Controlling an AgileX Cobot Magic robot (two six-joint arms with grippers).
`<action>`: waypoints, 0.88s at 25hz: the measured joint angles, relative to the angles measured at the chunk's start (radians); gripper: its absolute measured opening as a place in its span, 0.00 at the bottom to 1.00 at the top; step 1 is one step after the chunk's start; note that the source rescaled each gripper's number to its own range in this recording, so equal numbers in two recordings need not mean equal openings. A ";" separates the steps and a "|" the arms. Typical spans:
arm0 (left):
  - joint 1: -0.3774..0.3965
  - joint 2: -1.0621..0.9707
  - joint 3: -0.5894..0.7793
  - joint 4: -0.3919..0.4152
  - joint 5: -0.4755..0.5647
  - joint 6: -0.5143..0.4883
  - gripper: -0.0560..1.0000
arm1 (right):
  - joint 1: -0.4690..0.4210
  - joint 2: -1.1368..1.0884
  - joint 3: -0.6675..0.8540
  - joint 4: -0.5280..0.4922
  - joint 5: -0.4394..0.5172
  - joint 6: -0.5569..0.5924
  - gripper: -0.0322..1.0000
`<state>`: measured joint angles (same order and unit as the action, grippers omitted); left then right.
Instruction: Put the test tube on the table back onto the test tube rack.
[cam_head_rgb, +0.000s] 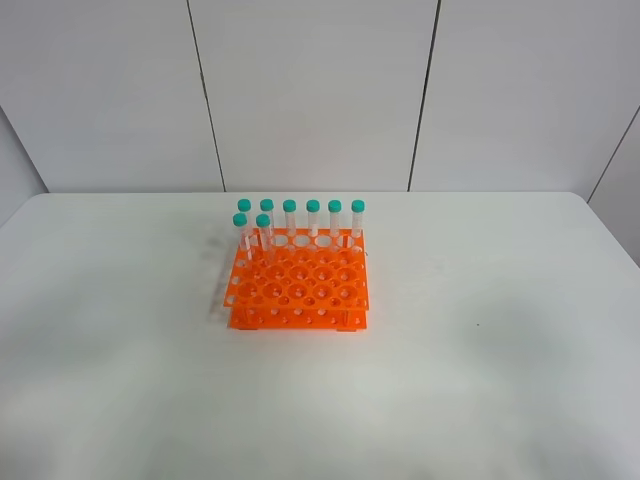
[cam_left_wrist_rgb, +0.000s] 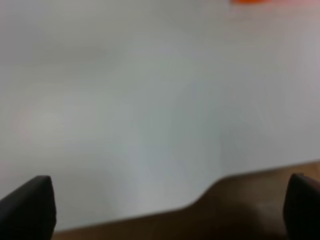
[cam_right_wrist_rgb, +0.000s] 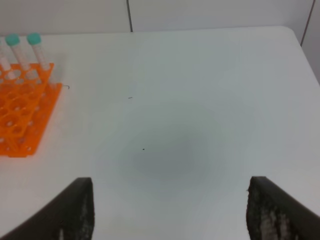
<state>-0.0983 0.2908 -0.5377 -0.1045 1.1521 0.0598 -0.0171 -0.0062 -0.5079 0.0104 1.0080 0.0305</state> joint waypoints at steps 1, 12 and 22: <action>0.000 0.000 0.005 0.002 -0.010 0.000 1.00 | 0.000 0.000 0.000 0.000 0.000 0.000 0.80; -0.001 -0.001 0.040 0.050 -0.079 -0.003 1.00 | 0.000 0.000 0.000 0.000 0.000 0.000 0.80; -0.001 -0.001 0.040 0.051 -0.080 -0.003 1.00 | 0.000 0.000 0.000 0.000 0.000 0.000 0.80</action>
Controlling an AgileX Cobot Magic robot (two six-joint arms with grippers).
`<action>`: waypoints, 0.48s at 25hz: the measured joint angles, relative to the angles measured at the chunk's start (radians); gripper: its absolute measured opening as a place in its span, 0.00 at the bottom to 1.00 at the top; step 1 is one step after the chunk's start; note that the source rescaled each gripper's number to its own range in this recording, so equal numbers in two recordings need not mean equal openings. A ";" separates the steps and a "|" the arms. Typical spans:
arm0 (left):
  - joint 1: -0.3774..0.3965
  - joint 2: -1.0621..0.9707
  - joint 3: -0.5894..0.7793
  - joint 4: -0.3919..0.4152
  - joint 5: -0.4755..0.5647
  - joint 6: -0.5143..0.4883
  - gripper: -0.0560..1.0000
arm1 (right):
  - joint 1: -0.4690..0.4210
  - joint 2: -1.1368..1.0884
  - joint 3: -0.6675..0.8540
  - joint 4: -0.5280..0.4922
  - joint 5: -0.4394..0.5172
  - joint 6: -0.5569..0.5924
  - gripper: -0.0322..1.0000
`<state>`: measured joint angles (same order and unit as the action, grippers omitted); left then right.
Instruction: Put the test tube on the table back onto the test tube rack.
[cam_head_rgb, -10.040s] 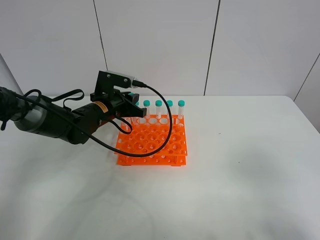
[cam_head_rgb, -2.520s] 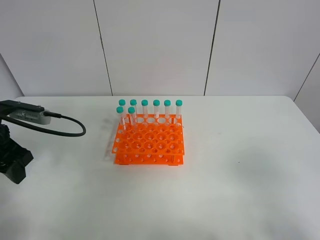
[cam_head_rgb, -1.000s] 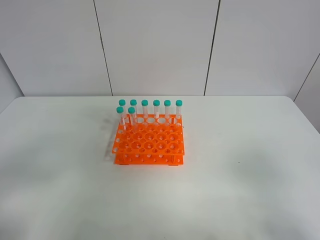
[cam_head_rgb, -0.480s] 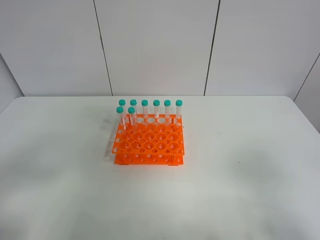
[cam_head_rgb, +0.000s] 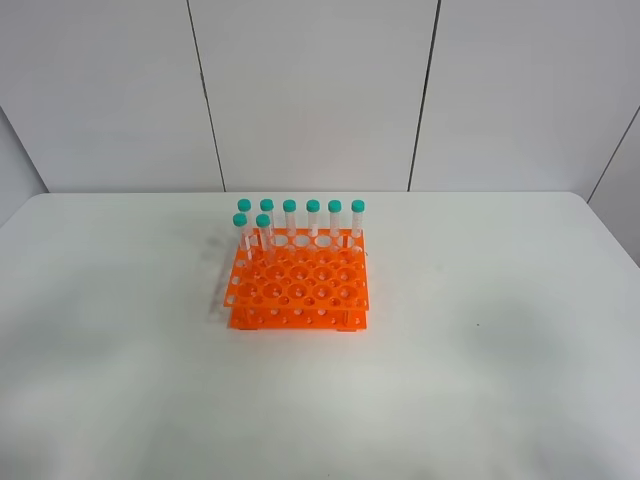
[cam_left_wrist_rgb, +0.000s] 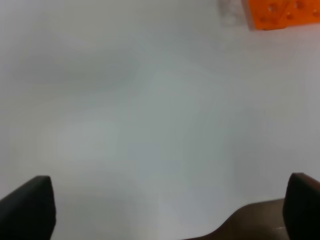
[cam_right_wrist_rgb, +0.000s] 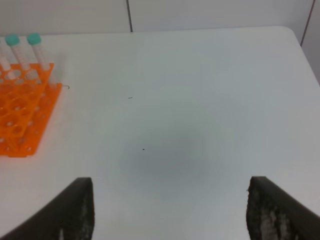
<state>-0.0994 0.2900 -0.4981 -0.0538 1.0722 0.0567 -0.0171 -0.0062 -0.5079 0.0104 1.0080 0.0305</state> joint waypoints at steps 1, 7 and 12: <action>0.000 0.000 0.000 0.000 0.000 0.000 1.00 | 0.000 0.000 0.000 0.000 0.000 0.000 0.80; 0.000 0.000 0.000 0.000 0.000 0.000 1.00 | 0.000 0.000 0.000 0.000 0.000 0.000 0.80; 0.000 0.000 0.000 0.000 0.000 0.000 1.00 | 0.000 0.000 0.000 0.000 0.000 0.000 0.80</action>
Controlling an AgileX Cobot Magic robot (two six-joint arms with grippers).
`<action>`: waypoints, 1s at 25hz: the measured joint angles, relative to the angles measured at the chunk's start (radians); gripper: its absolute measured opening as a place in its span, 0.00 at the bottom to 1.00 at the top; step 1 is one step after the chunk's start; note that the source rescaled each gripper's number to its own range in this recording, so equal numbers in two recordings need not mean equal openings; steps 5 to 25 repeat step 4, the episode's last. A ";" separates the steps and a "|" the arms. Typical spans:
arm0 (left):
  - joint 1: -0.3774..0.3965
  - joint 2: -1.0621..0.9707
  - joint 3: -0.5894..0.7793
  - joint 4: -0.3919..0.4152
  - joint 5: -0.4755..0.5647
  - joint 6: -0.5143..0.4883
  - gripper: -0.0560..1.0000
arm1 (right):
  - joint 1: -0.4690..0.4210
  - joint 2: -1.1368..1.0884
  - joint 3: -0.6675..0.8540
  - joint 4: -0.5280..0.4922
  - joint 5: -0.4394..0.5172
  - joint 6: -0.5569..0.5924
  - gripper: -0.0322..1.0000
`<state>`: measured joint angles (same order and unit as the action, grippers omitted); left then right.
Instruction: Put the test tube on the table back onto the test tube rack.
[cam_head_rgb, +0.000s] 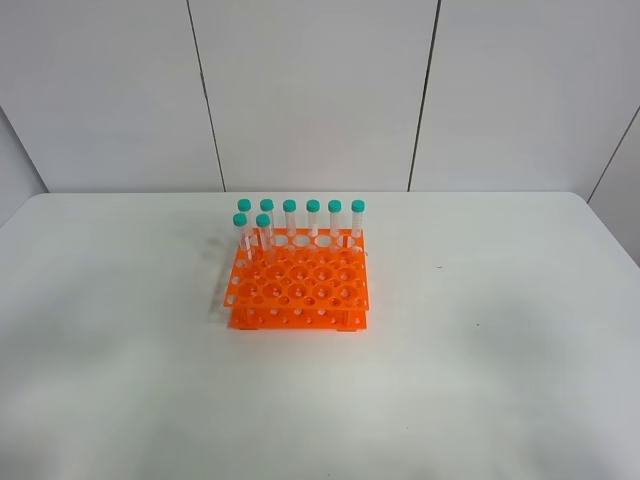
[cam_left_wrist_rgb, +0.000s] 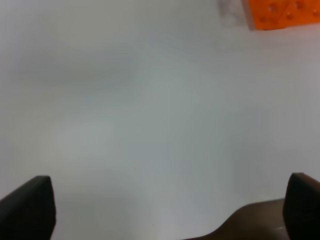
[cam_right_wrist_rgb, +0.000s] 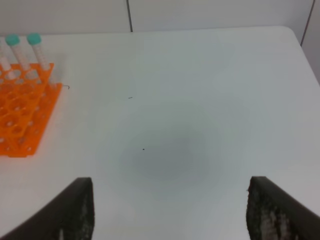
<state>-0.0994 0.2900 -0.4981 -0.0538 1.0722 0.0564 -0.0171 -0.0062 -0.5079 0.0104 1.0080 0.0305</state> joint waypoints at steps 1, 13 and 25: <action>0.000 0.000 0.000 0.000 0.000 0.000 1.00 | 0.000 0.000 0.000 0.000 0.000 0.000 0.80; 0.000 0.000 0.000 0.000 0.000 0.000 1.00 | 0.000 0.000 0.000 0.000 0.000 0.000 0.80; 0.000 0.000 0.000 0.000 0.000 0.000 1.00 | 0.000 0.000 0.000 0.000 0.000 0.000 0.80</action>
